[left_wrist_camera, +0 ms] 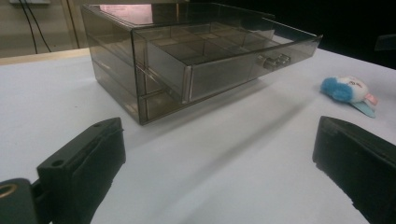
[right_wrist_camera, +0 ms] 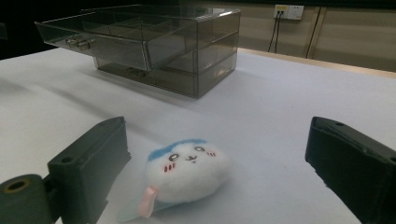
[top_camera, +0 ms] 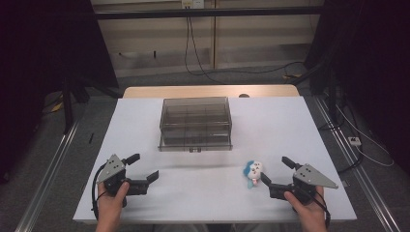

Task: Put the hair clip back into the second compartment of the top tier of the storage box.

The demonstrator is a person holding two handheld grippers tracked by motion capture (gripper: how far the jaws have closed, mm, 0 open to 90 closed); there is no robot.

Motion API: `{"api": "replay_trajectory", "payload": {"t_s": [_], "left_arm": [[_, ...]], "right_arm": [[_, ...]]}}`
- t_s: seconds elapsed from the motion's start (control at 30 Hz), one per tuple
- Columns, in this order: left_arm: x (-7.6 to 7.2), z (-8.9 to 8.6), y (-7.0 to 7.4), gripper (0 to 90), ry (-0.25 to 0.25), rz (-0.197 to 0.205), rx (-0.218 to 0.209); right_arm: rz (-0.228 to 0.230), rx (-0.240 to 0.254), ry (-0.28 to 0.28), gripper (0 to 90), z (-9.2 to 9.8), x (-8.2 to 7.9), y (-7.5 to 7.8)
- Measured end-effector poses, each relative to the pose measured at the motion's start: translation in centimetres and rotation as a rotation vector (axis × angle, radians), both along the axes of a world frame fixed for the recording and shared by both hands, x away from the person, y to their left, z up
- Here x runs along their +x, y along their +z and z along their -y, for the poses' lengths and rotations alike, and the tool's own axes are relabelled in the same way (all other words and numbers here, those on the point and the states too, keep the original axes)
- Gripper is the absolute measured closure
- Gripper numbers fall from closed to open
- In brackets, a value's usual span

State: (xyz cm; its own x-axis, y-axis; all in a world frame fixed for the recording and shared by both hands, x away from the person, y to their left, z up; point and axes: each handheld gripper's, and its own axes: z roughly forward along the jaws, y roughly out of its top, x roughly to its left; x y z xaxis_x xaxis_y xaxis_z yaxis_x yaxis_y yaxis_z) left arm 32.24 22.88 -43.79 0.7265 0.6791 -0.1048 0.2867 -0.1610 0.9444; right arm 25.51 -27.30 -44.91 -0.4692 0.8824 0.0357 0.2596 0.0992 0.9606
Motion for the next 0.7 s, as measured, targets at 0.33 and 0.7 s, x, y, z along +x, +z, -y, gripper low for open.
{"api": "replay_trajectory", "payload": {"t_s": [0.33,0.7], "left_arm": [[0.0,0.5,0.1,2.6,-0.016,-0.003,0.006],[0.0,1.1,0.3,2.6,-0.032,-0.006,0.007]], "right_arm": [[-0.025,-0.057,0.02,5.2,-0.4,0.3,0.2],[-0.097,-0.121,0.052,5.4,-1.1,1.3,0.1]]}}
